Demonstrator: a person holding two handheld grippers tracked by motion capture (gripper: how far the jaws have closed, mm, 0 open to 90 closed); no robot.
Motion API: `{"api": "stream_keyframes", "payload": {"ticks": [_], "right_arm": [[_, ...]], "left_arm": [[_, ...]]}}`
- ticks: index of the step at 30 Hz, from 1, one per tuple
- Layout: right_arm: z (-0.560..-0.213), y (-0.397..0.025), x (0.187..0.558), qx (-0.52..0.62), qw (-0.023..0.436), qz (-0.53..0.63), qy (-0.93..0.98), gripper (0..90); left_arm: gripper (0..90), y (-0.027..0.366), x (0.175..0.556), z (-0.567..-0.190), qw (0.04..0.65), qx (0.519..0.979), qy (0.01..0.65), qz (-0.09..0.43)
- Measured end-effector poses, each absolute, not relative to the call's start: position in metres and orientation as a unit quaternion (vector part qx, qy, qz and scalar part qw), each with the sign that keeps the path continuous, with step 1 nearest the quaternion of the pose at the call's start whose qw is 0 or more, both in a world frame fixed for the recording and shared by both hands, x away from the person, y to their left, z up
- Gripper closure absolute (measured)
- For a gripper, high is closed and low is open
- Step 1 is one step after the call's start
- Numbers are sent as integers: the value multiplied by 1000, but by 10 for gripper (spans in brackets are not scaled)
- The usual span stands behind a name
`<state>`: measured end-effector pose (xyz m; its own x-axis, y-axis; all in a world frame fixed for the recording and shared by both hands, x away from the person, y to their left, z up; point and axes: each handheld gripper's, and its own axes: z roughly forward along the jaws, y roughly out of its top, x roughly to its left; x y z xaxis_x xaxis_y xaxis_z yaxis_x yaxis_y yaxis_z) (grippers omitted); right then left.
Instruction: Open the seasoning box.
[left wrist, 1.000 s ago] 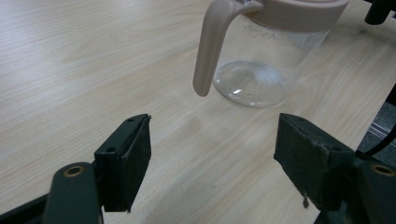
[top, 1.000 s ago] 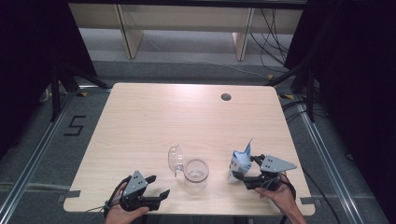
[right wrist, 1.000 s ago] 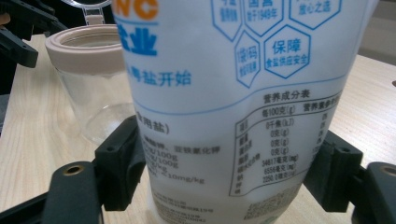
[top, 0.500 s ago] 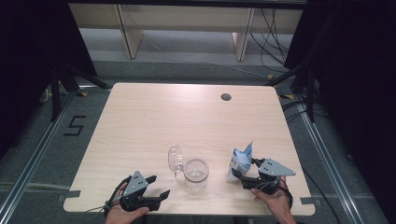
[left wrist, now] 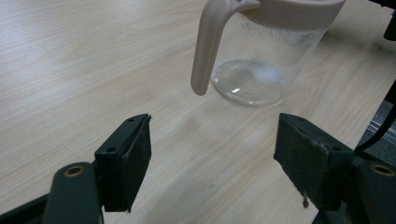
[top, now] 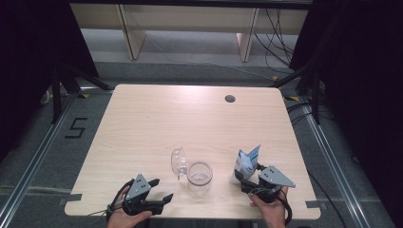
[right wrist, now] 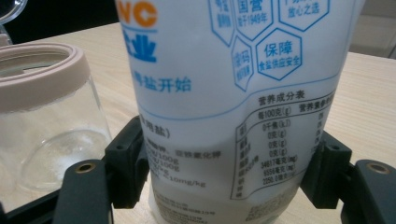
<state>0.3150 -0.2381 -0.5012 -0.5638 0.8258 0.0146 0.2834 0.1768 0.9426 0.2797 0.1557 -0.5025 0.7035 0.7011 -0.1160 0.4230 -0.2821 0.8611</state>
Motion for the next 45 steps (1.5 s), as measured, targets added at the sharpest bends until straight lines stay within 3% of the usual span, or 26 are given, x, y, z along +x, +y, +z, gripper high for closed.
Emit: {"api": "stream_keyframes", "payload": {"ticks": [5, 9, 12, 23, 27, 35, 45], "right_arm": [[-503, -243, 318, 368, 249, 515, 733, 187], [-504, -252, 323, 333, 250, 521, 745, 181], [-504, -262, 330, 316, 212, 547, 746, 160], [-509, -268, 341, 254, 165, 569, 764, 192], [-509, -273, 346, 232, 182, 566, 770, 271], [-508, -269, 340, 271, 178, 556, 765, 295], [-505, -247, 319, 365, 247, 521, 731, 299]], "left_arm": [[268, 156, 279, -502, 480, 786, 361, 144], [268, 156, 279, -502, 478, 787, 364, 143], [268, 155, 279, -502, 480, 788, 356, 145], [269, 155, 279, -503, 477, 790, 356, 145], [270, 154, 279, -503, 480, 786, 364, 141], [271, 154, 279, -504, 481, 785, 364, 140], [271, 154, 279, -503, 482, 786, 358, 144]]}}
